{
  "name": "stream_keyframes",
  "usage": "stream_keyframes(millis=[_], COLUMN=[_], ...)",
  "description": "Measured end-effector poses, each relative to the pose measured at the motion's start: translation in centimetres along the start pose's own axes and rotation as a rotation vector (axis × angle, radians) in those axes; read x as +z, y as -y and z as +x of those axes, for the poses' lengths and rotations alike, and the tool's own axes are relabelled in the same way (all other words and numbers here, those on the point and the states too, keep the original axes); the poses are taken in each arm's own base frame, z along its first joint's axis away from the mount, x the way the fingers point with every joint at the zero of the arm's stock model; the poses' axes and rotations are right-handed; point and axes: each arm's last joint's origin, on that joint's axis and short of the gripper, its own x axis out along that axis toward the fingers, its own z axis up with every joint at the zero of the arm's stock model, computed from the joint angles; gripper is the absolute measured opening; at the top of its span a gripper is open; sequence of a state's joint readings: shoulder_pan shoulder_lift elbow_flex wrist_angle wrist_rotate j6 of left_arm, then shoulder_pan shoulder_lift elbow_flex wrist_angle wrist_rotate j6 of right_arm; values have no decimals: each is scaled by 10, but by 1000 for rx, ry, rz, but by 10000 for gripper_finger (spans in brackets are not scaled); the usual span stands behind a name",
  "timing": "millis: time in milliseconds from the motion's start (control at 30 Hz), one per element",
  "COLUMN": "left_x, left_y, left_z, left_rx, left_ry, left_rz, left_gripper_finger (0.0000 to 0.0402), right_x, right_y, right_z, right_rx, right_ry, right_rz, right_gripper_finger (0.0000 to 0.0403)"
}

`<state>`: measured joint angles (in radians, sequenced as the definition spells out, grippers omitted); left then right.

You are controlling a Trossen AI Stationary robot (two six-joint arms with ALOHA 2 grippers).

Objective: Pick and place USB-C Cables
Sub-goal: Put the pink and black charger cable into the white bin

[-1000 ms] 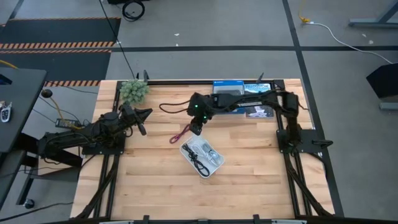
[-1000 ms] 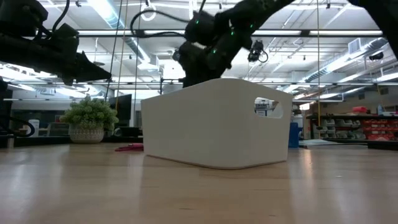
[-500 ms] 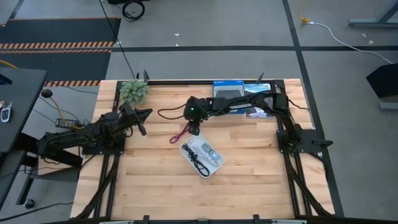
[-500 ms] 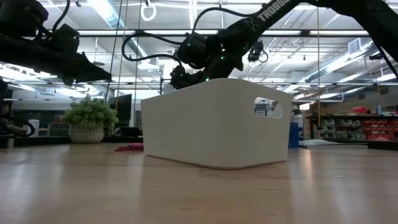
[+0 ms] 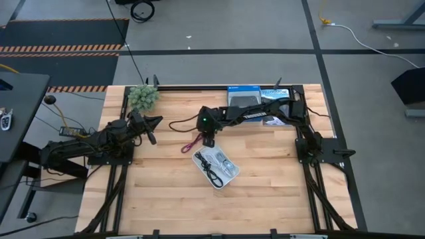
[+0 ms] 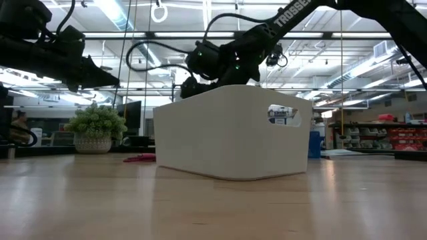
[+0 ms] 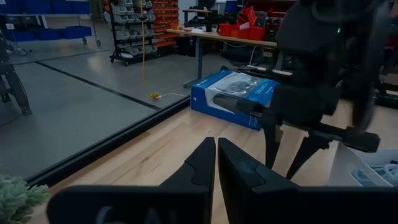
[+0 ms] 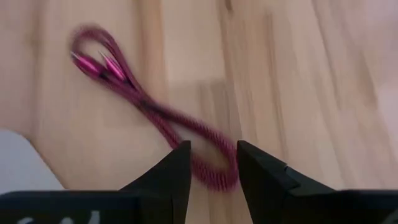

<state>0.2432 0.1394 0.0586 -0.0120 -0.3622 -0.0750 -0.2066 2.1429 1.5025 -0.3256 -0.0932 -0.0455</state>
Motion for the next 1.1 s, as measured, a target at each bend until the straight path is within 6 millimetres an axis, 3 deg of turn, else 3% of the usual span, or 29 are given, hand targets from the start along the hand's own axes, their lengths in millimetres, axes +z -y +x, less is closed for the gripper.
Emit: stream_keyframes(millis=[167,333,433,567,700,900,1100], left_x=[0,0,0,0,0,0,0], left_y=[0,0,0,0,0,0,0], left_z=[0,0,0,0,0,0,0], left_rx=[0,0,0,0,0,0,0], left_ry=[0,0,0,0,0,-2,-1], left_rz=[0,0,0,0,0,1,0], left_gripper_finger=[25,25,25,25,25,25,25], right_x=[9,45,70,83,83,73,83], right_y=[-15,-28,-29,-32,-39,-37,-34], right_z=[-11,-35,-57,-68,-63,-17,8], right_rx=[-17,-64,-64,-52,-36,-4,60], right_ry=[-60,5,66,109,119,75,-30], right_rz=[14,-43,7,118,213,248,191], right_gripper_finger=[126,126,126,126,125,125,127])
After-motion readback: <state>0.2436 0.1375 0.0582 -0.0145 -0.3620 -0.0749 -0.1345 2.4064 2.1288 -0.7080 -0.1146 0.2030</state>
